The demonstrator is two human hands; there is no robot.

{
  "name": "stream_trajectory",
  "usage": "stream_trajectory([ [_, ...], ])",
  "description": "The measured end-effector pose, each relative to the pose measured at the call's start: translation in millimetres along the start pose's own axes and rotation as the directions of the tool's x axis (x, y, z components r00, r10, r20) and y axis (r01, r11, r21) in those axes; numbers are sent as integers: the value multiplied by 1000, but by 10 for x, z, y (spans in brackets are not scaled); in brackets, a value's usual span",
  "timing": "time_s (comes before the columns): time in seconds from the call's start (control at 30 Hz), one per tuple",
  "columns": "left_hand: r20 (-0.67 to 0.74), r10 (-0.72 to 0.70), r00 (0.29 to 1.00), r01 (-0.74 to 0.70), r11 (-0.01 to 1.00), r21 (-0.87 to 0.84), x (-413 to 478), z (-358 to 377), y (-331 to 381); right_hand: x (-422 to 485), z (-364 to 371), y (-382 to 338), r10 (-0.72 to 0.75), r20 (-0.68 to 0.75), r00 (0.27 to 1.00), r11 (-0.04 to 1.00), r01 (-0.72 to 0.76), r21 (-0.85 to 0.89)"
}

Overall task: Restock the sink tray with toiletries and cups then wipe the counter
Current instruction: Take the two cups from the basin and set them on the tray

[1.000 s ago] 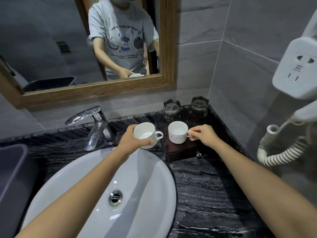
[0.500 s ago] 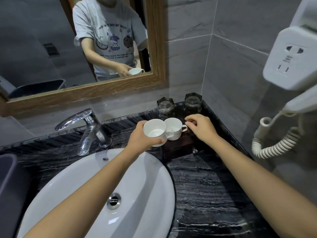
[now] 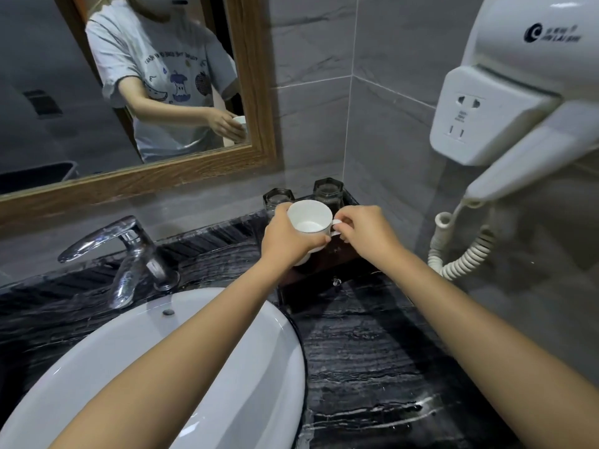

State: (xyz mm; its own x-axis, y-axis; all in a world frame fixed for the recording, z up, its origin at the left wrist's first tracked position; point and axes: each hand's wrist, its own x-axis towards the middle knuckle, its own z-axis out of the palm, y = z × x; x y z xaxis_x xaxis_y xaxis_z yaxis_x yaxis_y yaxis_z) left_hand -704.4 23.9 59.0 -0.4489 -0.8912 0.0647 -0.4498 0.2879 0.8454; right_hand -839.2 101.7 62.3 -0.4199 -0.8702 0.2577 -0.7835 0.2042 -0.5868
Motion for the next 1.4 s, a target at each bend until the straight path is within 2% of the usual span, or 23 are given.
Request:
stream_trajectory([
  [0.07,-11,-5,1000,5,1000,-20,19,52,51,43,-20,-13,22,-37,999,993,-26,-113],
  [0.13,-12,-13,1000,12,999,-49,33,83,56,77,-28,-21,60,-68,996,989,-68,-129],
  [0.3,62,84,995,-74,985,-155,17,27,-116,94,12,88,50,-153,987,996,-60,-63],
  [0.4,51,45,998,-37,988,-152,-26,-43,-405,66,84,240,93,-209,974,996,-94,5],
  [0.47,-6,-10,1000,9,997,-82,-81,-75,-656,56,139,367,139,-255,957,990,-132,45],
  [0.53,-13,-33,999,33,997,71,-131,-64,-897,61,200,491,179,-289,941,984,-168,61],
  [0.63,99,-45,994,19,969,246,-142,41,-1137,89,303,633,207,-300,931,978,-200,55],
  [0.73,200,-41,979,-32,937,348,-108,192,-1228,145,401,737,241,-306,921,970,-241,38],
  [1.0,179,32,983,-114,878,465,-83,367,-1376,291,557,967,244,-299,923,965,-260,-16],
  [1.4,166,36,985,-112,872,476,-82,404,-1433,380,681,1048,278,-248,928,961,-265,84],
])
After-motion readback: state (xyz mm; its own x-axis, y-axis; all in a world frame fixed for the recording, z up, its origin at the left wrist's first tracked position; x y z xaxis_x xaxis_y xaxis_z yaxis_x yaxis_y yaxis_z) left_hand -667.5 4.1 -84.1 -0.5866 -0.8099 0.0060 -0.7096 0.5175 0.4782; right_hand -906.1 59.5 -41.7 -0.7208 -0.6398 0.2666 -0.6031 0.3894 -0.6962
